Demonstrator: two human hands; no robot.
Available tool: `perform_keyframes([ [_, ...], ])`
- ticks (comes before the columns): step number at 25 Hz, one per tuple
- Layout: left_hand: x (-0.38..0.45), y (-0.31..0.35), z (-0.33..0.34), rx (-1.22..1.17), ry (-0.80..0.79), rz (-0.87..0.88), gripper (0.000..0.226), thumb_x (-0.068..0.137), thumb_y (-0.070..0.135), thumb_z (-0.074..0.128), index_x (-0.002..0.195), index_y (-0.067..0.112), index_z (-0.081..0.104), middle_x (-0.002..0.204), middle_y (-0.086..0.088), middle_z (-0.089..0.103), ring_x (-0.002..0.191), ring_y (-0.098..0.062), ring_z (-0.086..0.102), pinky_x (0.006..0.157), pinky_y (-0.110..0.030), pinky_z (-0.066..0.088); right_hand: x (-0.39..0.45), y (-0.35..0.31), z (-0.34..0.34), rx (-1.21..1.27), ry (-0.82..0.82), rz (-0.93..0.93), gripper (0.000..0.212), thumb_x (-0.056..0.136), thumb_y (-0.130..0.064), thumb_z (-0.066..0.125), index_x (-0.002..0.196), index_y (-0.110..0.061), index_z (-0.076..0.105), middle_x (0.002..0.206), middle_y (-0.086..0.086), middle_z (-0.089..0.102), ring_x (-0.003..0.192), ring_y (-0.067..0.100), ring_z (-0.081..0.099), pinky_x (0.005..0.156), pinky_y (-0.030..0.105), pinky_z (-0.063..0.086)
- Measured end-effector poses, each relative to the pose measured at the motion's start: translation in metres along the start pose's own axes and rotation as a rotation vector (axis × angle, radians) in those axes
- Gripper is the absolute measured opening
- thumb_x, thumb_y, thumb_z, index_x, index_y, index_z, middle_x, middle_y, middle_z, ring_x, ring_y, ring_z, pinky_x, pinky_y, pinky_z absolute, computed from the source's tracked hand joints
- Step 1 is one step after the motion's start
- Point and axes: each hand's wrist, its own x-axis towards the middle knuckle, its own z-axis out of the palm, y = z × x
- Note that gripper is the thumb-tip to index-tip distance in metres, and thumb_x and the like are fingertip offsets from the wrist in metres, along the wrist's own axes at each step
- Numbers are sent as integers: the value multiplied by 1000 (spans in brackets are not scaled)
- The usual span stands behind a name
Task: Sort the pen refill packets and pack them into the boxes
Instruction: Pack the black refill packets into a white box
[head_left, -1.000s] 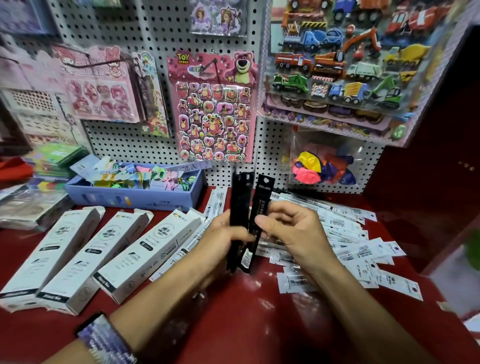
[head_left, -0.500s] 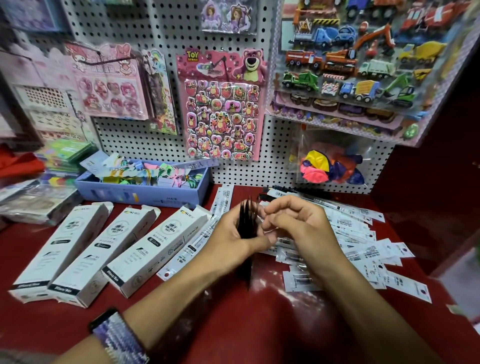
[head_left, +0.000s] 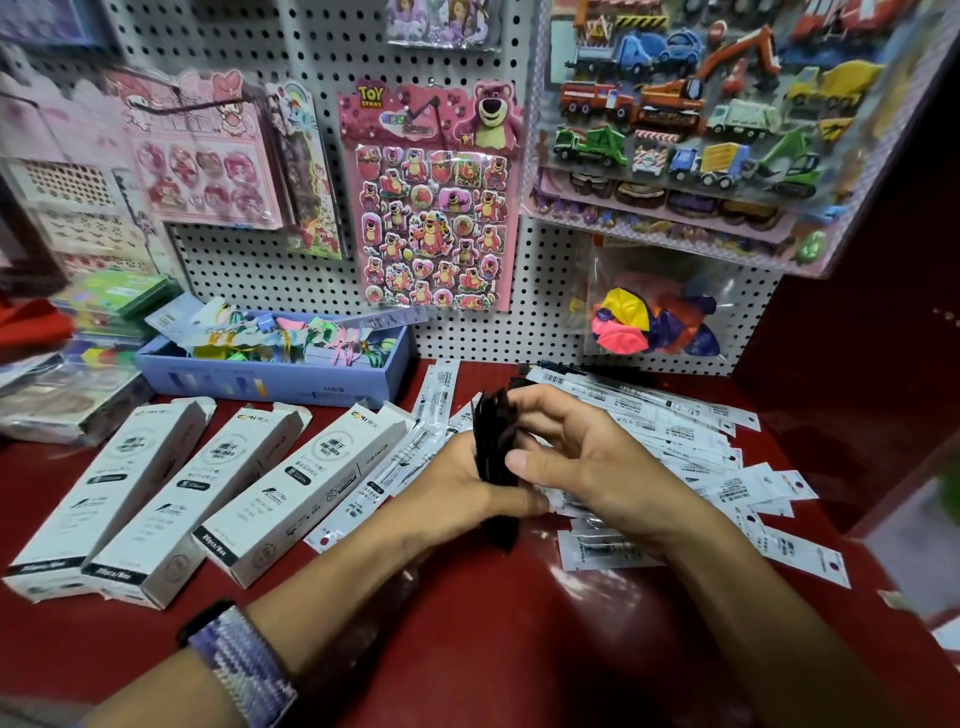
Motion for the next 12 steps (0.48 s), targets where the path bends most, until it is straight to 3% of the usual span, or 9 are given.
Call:
perform_keyframes([
  [4, -5, -8, 6, 94, -38, -82, 20, 75, -4, 73, 69, 6, 58, 65, -8, 53, 59, -15, 49, 57, -24, 40, 0, 5, -3, -45, -28, 59, 48, 90, 13, 55, 134, -6, 50, 129, 14, 62, 113, 13, 62, 89, 25, 52],
  [7, -10, -10, 13, 149, -52, -166, 10, 76, 0, 70, 78, -3, 60, 68, -8, 53, 62, -13, 48, 59, -22, 39, -2, 6, -5, -214, -92, 40, 39, 89, 10, 60, 123, -8, 58, 117, 15, 69, 105, 13, 64, 92, 30, 52],
  [10, -4, 4, 16, -12, 60, -168, 21, 80, -9, 66, 78, 10, 58, 57, 8, 53, 51, -4, 49, 53, -16, 40, 0, 3, -6, -157, 139, -16, 26, 85, 5, 68, 102, -14, 64, 90, -2, 73, 81, 8, 67, 75, 23, 54],
  [12, 1, 5, 10, -6, 151, -90, 20, 79, -6, 71, 82, 10, 59, 60, 5, 58, 57, -8, 52, 54, -22, 45, 2, 3, -4, -6, 240, -28, 18, 88, 2, 65, 103, -8, 61, 88, 3, 71, 73, 13, 67, 67, 27, 54],
])
